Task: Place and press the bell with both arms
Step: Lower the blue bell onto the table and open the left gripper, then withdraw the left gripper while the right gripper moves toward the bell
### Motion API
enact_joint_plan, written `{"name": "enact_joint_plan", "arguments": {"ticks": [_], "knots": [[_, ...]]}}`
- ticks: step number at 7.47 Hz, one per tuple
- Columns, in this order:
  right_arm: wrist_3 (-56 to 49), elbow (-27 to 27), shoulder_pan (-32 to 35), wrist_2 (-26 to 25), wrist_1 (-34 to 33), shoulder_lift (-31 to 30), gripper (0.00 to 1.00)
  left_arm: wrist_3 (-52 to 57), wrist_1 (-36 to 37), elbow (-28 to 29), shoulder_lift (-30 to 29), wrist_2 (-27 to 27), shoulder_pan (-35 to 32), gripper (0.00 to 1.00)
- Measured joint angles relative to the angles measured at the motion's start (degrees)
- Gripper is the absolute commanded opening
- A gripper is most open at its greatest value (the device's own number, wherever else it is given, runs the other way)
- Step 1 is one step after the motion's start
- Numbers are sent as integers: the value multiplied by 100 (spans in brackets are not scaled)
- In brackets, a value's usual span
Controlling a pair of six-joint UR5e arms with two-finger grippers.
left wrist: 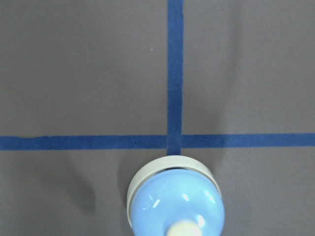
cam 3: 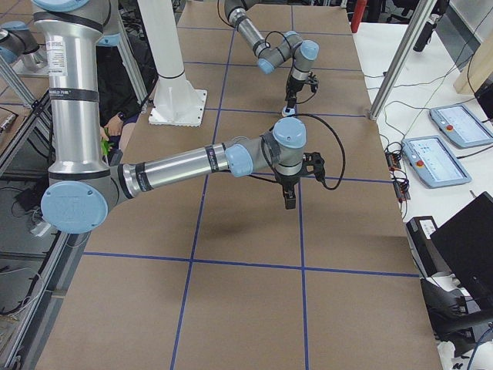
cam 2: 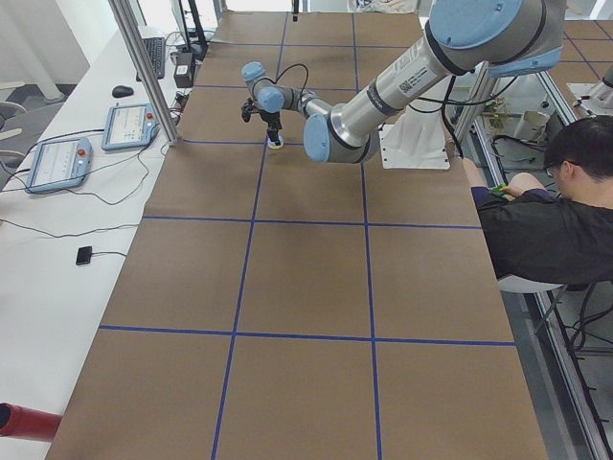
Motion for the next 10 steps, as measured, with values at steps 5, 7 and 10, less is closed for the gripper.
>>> {"name": "enact_joint_plan", "arguments": {"ticks": [5,7,10], "knots": [[295,-15,-540,-49,-16,918,100,1337,1308,-2241,1311,0,-1106,100],[773,11,-822,-63,-22,1308,100,2580,1729,-3679,2658,0,-1715,100],[1970,-16,-1604,-454,-69,2147,100,4842,2148,-5200,4665,10,-2780,100]]}}
